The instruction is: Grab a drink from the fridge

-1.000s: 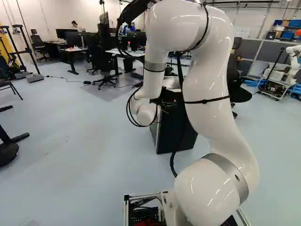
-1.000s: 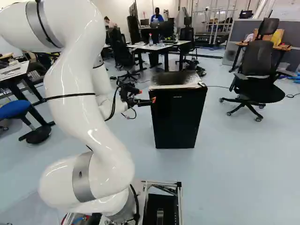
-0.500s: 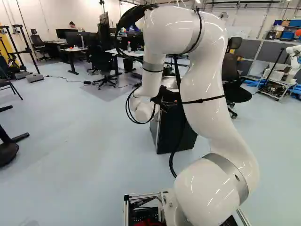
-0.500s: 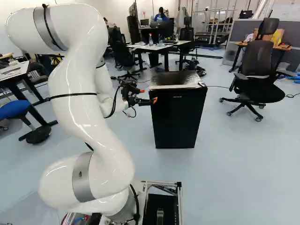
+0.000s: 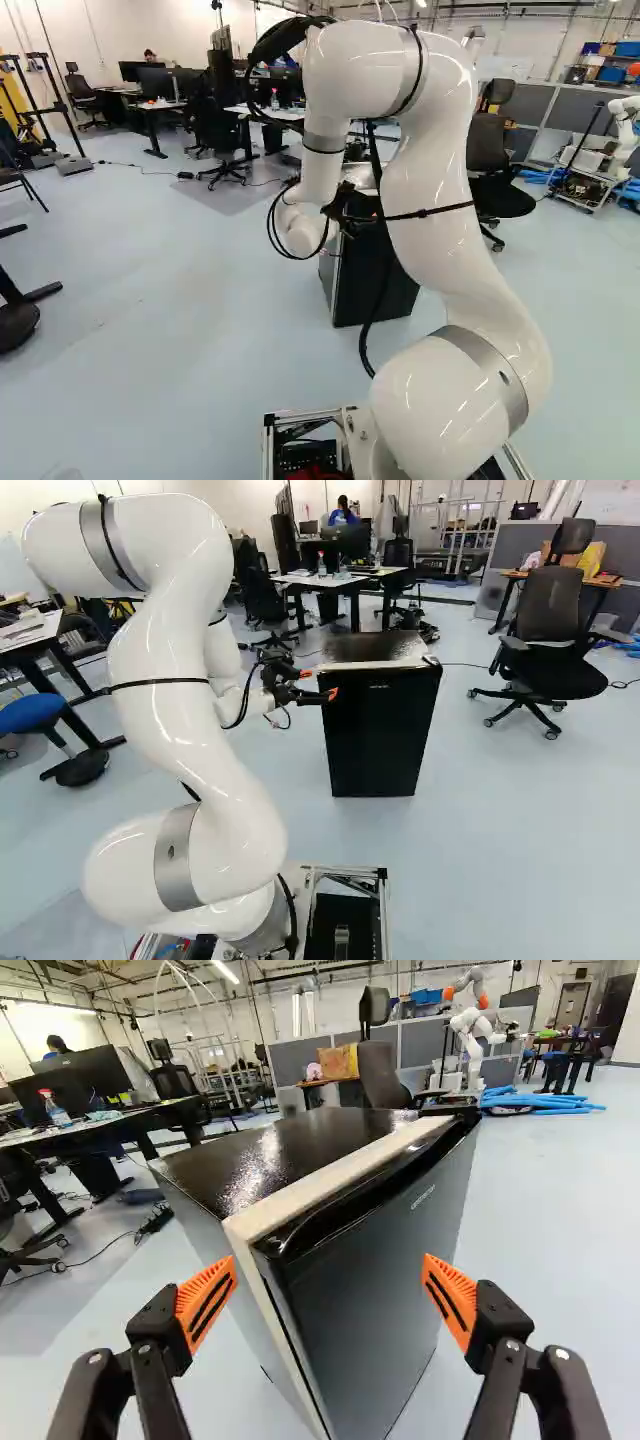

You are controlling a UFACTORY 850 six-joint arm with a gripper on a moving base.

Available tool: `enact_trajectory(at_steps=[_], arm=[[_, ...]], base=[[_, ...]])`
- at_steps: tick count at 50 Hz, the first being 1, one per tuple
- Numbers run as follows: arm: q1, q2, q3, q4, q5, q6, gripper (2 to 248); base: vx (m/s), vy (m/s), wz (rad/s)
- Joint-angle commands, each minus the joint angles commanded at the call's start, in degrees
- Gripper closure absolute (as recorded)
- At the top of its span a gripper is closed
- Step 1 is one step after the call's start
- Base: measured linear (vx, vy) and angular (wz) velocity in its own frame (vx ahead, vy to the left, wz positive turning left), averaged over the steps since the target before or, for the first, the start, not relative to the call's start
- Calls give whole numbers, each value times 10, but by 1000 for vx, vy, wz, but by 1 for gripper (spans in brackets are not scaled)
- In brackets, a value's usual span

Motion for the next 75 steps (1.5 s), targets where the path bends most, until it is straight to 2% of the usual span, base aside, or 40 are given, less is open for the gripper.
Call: enact_trajectory(at_steps=[31,45,75], arm=[[-3,-11,-18,0,-8,0,3],[-3,-12,-20,0,-21,0,3],[-7,-13,-21,0,-21,0,3]], base=[[0,0,0],[0,0,0],[0,0,0]])
